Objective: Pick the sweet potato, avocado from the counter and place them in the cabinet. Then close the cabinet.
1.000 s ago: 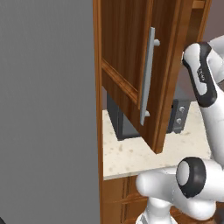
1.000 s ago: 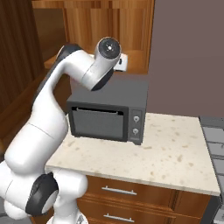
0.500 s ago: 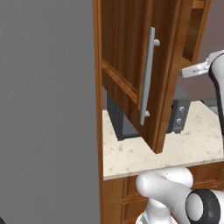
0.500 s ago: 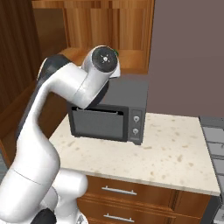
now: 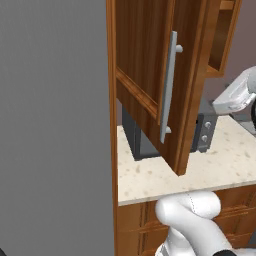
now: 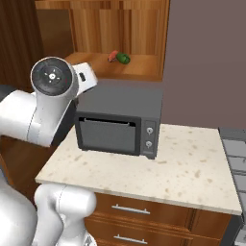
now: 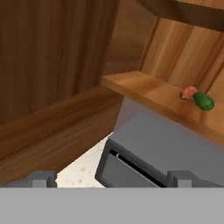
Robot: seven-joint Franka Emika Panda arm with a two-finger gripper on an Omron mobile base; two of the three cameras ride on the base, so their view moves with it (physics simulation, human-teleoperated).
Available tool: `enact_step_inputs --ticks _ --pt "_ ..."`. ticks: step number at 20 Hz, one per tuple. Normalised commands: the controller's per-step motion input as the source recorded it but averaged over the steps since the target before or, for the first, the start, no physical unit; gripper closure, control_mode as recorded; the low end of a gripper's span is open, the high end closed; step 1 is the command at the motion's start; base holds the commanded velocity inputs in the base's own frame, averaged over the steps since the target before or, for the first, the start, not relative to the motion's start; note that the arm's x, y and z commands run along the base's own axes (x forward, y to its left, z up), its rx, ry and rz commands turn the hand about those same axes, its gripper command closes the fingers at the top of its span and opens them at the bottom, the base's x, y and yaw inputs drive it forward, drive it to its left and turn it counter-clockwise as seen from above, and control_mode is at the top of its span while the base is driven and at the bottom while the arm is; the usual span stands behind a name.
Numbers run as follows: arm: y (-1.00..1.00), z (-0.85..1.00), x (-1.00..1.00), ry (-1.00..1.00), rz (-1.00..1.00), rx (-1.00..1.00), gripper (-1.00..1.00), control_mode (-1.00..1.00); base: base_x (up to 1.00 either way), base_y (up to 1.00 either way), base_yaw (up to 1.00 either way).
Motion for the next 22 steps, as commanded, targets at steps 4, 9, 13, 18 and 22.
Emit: enact_step_inputs --ticks 4,9,13,18,22 --pt "0.66 0.0 -1.0 -0.44 0.0 -0.27 -1.0 -1.0 0.0 0.0 0.0" --pt "0.6 0.05 -0.99 -0.34 0.0 -0.22 -1.0 -1.0 0.0 0.0 0.0" --pt "0.45 0.23 -0.92 -0.17 0.0 -0.18 -1.0 -1.0 0.0 0.0 0.0" --pt "0.47 0.21 -0.83 -0.09 0.0 -0.19 -1.0 -1.0 0.0 0.0 0.0" --pt "0.55 0.0 -0.69 -0.01 0.0 -0.23 -1.0 -1.0 0.0 0.0 0.0"
